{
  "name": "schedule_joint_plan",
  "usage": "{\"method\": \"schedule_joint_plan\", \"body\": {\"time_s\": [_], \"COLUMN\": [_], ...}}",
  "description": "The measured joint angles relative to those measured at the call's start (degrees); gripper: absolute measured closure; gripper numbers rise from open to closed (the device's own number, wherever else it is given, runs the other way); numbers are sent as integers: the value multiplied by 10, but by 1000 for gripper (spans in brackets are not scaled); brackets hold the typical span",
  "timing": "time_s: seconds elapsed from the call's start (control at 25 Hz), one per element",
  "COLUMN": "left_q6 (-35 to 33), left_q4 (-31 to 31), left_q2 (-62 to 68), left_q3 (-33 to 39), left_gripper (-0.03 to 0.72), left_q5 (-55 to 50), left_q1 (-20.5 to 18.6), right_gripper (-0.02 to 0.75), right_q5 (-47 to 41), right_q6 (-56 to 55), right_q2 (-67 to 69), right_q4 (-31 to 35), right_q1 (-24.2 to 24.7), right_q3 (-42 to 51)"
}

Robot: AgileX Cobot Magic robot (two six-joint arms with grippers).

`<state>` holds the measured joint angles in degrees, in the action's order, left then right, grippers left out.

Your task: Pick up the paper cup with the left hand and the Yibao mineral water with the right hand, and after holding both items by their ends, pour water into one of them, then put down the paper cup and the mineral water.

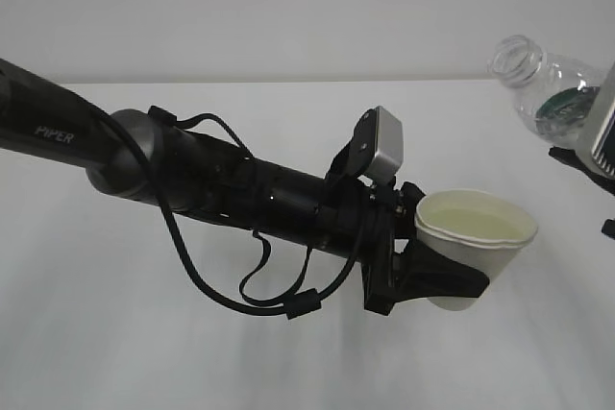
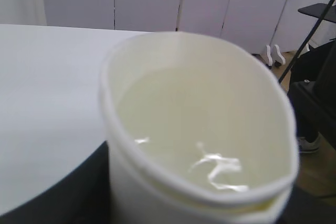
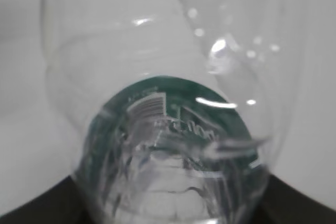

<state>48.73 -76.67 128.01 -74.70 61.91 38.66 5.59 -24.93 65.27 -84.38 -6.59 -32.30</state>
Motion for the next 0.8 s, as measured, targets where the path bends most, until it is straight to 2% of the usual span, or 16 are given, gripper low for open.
{"method": "schedule_joint_plan", "body": {"time_s": [0.36,0.8], "left_q6": [0,0], "left_q4": [-3,-4], "left_q2": [0,0], "left_q3": [0,0], "left_gripper": [257,258], "left_q5": [-12,-13], "left_q1": [0,-16], "right_gripper": [339,339], "right_q5": [10,41], "right_q6": [-62,-66], "right_q2": [0,34], "right_q4": [66,213], "right_q1": [0,0], "right_q3": [0,0]}}
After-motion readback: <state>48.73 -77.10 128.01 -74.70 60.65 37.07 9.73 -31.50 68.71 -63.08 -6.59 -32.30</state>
